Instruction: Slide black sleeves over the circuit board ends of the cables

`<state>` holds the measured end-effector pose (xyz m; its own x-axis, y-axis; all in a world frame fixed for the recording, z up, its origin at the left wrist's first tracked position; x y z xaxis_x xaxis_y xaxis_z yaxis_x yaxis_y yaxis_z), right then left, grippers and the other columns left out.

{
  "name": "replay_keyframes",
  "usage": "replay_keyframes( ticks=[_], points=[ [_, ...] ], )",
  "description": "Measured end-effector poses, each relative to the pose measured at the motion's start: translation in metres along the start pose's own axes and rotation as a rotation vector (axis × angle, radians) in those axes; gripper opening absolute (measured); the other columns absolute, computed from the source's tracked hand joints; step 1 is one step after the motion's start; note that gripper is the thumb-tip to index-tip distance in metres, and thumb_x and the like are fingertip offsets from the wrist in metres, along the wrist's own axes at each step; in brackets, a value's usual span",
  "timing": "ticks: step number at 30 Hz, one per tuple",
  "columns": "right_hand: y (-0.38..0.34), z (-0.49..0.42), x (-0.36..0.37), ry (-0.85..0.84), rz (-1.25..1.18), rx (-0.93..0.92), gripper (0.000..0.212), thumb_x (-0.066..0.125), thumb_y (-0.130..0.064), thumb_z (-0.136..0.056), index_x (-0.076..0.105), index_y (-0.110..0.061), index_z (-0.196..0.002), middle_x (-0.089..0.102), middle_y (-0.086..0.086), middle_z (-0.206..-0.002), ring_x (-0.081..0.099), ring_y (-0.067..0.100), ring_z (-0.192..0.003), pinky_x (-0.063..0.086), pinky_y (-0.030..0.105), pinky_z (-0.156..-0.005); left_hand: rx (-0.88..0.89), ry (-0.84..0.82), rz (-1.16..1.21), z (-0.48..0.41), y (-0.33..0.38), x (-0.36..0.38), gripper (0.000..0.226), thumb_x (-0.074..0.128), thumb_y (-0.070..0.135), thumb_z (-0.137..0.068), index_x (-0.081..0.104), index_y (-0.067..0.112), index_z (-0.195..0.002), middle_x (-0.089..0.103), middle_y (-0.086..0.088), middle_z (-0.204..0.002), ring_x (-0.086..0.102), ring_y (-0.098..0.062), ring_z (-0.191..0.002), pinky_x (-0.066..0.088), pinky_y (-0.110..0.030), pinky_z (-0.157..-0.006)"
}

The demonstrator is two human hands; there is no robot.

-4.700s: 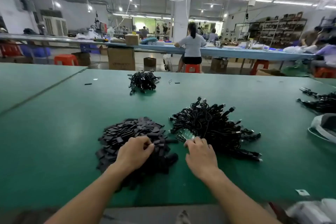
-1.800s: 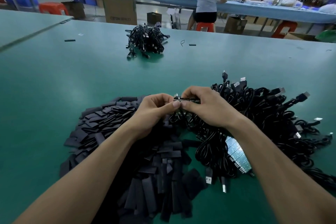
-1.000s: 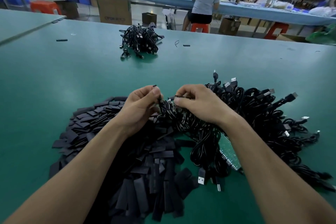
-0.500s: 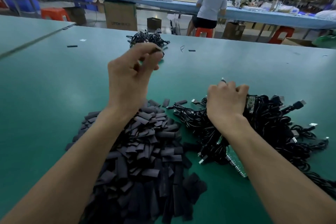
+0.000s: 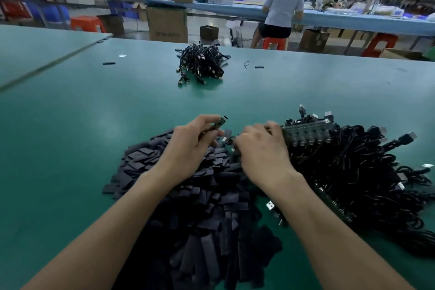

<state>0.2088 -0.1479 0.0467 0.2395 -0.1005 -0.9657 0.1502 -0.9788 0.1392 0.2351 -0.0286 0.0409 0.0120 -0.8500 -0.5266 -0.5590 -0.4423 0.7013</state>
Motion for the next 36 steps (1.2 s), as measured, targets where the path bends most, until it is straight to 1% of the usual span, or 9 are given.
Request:
replay_keyframes(
  ticks=[5,10,13,15,20,24,28,34,36],
  points=[
    [0.05,0.009,0.017,-0.189,0.072,0.296,0.02,0.054,-0.011,-0.088,0.056,-0.019,-0.106,0.065,0.01,-0.118,0.047,0.031,-0.13,0.006,0.049,-0.123,-0.147,0.177,0.077,0.012,-0.034,-0.008,0.014,0.063,0.014,-0.098,0.07,0.018,-0.109,0.071,0.01,-0.073,0.069,-0.003,-0.063,0.055,-0.017,-0.061],
    [0.015,0.008,0.001,0.036,0.001,0.114,0.032,0.06,-0.008,-0.09,0.064,-0.015,-0.121,0.05,0.012,-0.147,0.025,0.028,-0.149,-0.007,0.047,-0.122,-0.214,0.237,0.191,0.016,-0.044,-0.009,0.024,0.065,0.012,-0.097,0.07,0.036,-0.102,0.072,0.004,-0.074,0.068,-0.012,-0.055,0.055,-0.019,-0.056],
    [-0.029,0.01,-0.014,0.173,-0.201,-0.125,0.033,0.061,-0.005,-0.088,0.07,-0.018,-0.118,0.066,0.007,-0.124,0.052,0.027,-0.124,0.031,0.035,-0.114,-0.197,0.205,0.135,0.013,-0.046,-0.005,0.021,0.064,0.015,-0.097,0.071,0.026,-0.114,0.072,0.005,-0.068,0.067,-0.008,-0.055,0.054,-0.015,-0.06],
    [-0.043,0.01,0.0,0.07,-0.3,-0.177,0.025,0.058,-0.021,-0.094,0.067,-0.022,-0.118,0.066,0.003,-0.112,0.056,0.026,-0.111,0.041,0.037,-0.098,-0.176,0.182,0.094,0.011,-0.046,-0.003,0.023,0.063,0.015,-0.097,0.068,0.021,-0.119,0.072,0.014,-0.07,0.067,-0.004,-0.056,0.051,-0.012,-0.064],
    [-0.02,0.006,0.05,-0.171,-0.461,0.003,0.04,0.051,-0.046,-0.097,0.061,-0.023,-0.128,0.058,0.005,-0.12,0.05,0.027,-0.12,0.043,0.042,-0.102,-0.185,0.178,0.18,0.014,-0.051,0.002,0.017,0.064,0.015,-0.098,0.062,0.031,-0.1,0.073,0.013,-0.076,0.068,-0.009,-0.061,0.055,-0.021,-0.066],
    [-0.01,0.007,0.063,-0.147,-0.619,0.07,0.045,0.062,-0.043,-0.093,0.061,-0.022,-0.133,0.054,0.001,-0.113,0.053,0.022,-0.114,0.043,0.032,-0.099,-0.178,0.207,0.149,0.015,-0.054,-0.001,0.017,0.07,0.017,-0.094,0.068,0.034,-0.096,0.072,0.014,-0.072,0.066,-0.005,-0.058,0.053,-0.015,-0.064],
    [0.002,0.011,0.058,-0.025,-0.885,0.149,0.044,0.077,-0.019,-0.078,0.069,-0.028,-0.12,0.05,-0.008,-0.102,0.054,0.008,-0.091,0.033,0.0,-0.079,-0.179,0.219,0.163,0.016,-0.053,-0.003,0.017,0.069,0.018,-0.094,0.072,0.033,-0.1,0.071,0.008,-0.067,0.065,-0.005,-0.056,0.055,-0.018,-0.062],
    [0.016,0.019,0.046,0.155,-1.082,0.222,0.031,0.081,-0.011,-0.077,0.073,-0.034,-0.096,0.059,-0.014,-0.076,0.054,-0.002,-0.066,0.039,0.006,-0.062,-0.1,0.199,0.096,0.017,-0.044,-0.003,0.011,0.063,0.022,-0.098,0.071,0.025,-0.105,0.067,0.02,-0.066,0.059,0.004,-0.057,0.045,-0.01,-0.061],
    [0.016,0.02,0.046,0.157,-1.117,0.207,0.028,0.084,-0.015,-0.076,0.073,-0.034,-0.093,0.057,-0.013,-0.069,0.053,-0.002,-0.062,0.04,0.009,-0.061,-0.074,0.163,0.045,0.018,-0.041,0.001,0.013,0.062,0.03,-0.098,0.072,0.028,-0.106,0.066,0.019,-0.067,0.061,0.002,-0.064,0.051,-0.02,-0.065]
  ],
)
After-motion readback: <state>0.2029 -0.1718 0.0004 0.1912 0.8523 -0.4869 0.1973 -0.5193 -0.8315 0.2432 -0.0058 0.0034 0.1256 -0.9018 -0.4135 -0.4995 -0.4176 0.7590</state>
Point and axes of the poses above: each hand's wrist, its own z-axis away from the middle knuckle, its own x-axis out of the palm, y = z × x, the point moved 10 cm from there along -z, towards the middle knuckle
